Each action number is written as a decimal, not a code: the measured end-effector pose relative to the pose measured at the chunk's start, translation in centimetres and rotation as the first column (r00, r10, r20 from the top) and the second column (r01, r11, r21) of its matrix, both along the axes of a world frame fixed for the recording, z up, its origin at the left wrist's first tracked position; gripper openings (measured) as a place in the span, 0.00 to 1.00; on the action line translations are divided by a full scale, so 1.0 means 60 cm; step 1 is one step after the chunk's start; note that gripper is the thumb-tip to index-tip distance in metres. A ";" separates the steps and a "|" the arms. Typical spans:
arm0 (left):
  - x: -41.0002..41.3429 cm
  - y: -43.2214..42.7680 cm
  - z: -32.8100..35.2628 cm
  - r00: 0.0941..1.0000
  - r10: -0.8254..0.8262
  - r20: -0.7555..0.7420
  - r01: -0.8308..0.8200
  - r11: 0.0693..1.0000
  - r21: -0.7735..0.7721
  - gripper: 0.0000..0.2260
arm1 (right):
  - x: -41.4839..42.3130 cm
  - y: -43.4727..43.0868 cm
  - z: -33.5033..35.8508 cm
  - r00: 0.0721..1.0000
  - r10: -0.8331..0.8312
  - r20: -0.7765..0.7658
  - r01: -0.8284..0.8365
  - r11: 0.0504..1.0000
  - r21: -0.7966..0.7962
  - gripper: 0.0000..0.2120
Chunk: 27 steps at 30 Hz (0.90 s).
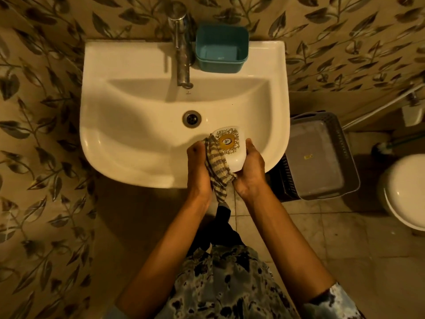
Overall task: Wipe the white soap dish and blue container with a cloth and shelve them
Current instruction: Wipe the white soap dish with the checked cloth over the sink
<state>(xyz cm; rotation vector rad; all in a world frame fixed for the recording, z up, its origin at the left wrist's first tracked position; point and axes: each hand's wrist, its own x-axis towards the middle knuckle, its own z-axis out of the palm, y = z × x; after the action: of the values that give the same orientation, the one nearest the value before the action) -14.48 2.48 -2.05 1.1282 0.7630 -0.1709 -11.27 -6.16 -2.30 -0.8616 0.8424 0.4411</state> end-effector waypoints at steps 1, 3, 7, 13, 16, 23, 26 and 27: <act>-0.009 -0.006 0.000 1.000 -0.007 0.020 0.006 0.997 0.080 0.28 | 0.001 0.002 0.000 1.000 -0.010 0.010 0.010 1.000 -0.023 0.24; -0.019 -0.010 0.000 0.998 -0.046 0.050 0.032 0.964 0.264 0.26 | 0.002 0.001 -0.001 0.995 0.010 0.099 0.002 0.993 -0.119 0.23; -0.031 0.003 0.004 0.995 -0.081 0.050 0.052 0.904 0.424 0.20 | 0.005 0.013 0.006 0.983 0.063 0.174 -0.032 0.984 -0.177 0.16; -0.055 -0.009 0.015 0.995 -0.095 0.035 0.066 0.872 0.485 0.12 | -0.002 0.012 0.002 0.991 0.074 0.113 -0.057 0.987 -0.149 0.16; -0.013 0.029 0.005 0.992 -0.121 -0.023 0.119 0.888 0.445 0.10 | -0.020 -0.004 0.001 0.970 0.184 0.157 -0.175 0.982 -0.068 0.16; 0.030 0.077 0.008 0.929 -0.369 0.030 0.285 0.765 0.577 0.09 | -0.033 -0.011 -0.007 0.954 0.242 0.177 -0.258 0.964 0.068 0.21; -0.029 0.033 0.016 0.883 -0.450 0.135 0.220 0.649 0.728 0.10 | -0.024 -0.008 -0.014 0.982 0.138 0.131 -0.157 0.976 0.152 0.23; -0.057 0.018 0.016 0.855 -0.496 0.154 0.231 0.630 0.742 0.10 | -0.022 -0.007 -0.015 0.985 0.124 0.120 -0.143 0.975 0.168 0.24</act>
<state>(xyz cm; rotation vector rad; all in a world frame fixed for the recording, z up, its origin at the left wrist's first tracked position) -17.88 3.55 -1.11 2.0022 0.2376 -0.0106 -12.57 -6.57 -3.22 -0.7739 0.6371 0.5732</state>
